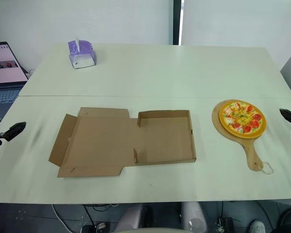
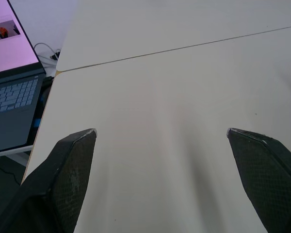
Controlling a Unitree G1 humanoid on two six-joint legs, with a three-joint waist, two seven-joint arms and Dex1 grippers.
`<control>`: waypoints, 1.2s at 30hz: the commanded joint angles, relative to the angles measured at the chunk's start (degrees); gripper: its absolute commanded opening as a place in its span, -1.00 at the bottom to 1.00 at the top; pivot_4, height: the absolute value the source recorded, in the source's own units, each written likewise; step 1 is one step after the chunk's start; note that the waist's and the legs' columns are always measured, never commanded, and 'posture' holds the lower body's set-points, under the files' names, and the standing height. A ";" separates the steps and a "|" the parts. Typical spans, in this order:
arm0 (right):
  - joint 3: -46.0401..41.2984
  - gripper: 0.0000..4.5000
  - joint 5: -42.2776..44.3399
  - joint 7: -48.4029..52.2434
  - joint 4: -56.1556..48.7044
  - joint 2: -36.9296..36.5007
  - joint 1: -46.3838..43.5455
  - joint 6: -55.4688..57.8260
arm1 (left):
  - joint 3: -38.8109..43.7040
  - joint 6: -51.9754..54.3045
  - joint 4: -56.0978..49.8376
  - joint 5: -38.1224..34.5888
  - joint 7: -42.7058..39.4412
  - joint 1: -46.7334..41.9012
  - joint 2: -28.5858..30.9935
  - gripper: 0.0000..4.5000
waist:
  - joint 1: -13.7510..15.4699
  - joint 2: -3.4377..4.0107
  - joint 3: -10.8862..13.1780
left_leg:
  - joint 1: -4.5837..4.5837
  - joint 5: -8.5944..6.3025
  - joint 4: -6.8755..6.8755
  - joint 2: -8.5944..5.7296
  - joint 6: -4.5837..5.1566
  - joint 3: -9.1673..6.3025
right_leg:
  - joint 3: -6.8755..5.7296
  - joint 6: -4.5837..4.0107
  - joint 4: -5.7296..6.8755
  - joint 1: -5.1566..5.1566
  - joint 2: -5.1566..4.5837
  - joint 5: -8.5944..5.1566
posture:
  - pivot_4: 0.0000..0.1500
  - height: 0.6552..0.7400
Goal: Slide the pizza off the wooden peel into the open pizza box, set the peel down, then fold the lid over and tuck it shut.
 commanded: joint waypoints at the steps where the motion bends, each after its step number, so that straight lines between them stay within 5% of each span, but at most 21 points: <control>1: -1.93 1.00 1.04 -0.65 -2.84 -1.59 0.78 0.33 | -0.32 -1.04 -1.39 0.83 1.22 -0.49 1.29 0.99 | 0.00 0.00 0.00 | 0.00 0.00 0.00 0.00 0.00 0.00 | 0.00 0.00 0.00 0.00 0.00 0.00 | 1.00 1.00; 11: -2.08 1.00 1.44 -1.97 -6.81 -0.52 3.28 2.04 | -0.19 -2.02 -5.40 1.56 7.05 1.14 -1.34 0.99 | 0.06 0.01 -0.01 | 0.00 0.00 0.00 -0.01 0.00 0.00 | 0.00 0.00 0.01 0.00 -0.01 0.00 | 1.00 1.00; 22: -3.30 1.00 2.07 -1.72 -7.22 -1.37 5.48 2.45 | 0.72 3.02 -7.06 -2.01 1.56 0.45 -1.40 0.99 | 0.05 0.01 -0.01 | -0.01 0.00 0.00 -0.02 0.00 0.00 | -0.01 0.00 0.01 0.00 -0.02 0.00 | 1.00 1.00; 32: -7.88 1.00 4.80 -2.64 -10.27 -2.42 10.22 6.13 | -0.61 8.92 -12.23 -6.46 -3.32 -9.58 -2.12 0.99 | 0.42 0.00 -0.01 | -0.02 0.01 0.05 -0.06 -0.02 -0.02 | -0.02 0.01 0.02 0.03 -0.02 0.01 | 1.00 1.00; 36: -11.54 1.00 7.11 -2.66 -19.74 -2.45 17.13 13.66 | -5.11 12.64 -19.59 -7.88 -5.85 -15.57 -5.89 0.99 | 0.98 0.01 -0.02 | -0.02 0.02 0.06 -0.07 -0.03 -0.02 | -0.03 0.02 0.03 0.04 -0.02 0.01 | 1.00 1.00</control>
